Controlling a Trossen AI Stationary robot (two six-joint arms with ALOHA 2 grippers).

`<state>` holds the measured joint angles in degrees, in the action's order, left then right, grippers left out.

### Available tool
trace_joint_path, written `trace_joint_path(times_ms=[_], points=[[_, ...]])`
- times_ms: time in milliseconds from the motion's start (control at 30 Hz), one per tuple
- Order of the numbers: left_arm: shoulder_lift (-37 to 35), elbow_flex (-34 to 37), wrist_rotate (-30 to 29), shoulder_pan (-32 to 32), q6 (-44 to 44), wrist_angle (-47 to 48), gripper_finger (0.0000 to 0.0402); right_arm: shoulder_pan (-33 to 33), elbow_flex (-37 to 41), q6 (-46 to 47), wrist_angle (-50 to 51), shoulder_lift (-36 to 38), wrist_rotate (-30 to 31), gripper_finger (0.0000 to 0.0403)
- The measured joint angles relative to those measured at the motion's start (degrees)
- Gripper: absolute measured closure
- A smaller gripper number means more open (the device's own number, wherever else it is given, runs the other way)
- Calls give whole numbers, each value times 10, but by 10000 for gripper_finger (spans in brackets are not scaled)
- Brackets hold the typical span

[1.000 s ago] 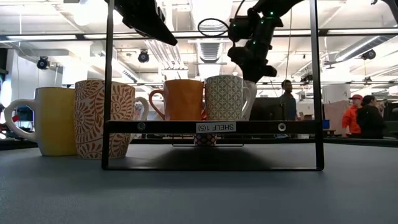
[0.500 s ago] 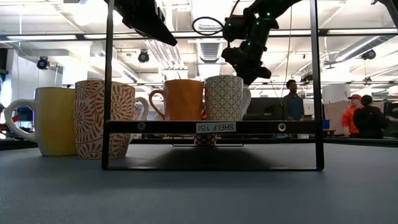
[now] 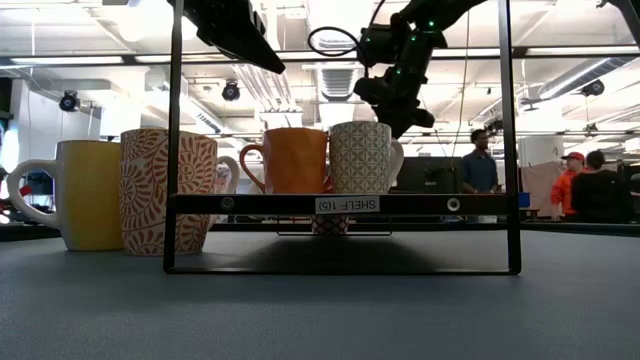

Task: Place coffee mugs
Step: Put the gray patterned mug on the shelf

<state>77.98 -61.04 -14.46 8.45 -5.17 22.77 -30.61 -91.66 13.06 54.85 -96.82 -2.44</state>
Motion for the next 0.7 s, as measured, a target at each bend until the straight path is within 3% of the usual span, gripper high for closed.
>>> trace_joint_path(times_ms=[700], points=[[0,0,0,0,-6,0,402,4,3,0,-4,0,10,390]])
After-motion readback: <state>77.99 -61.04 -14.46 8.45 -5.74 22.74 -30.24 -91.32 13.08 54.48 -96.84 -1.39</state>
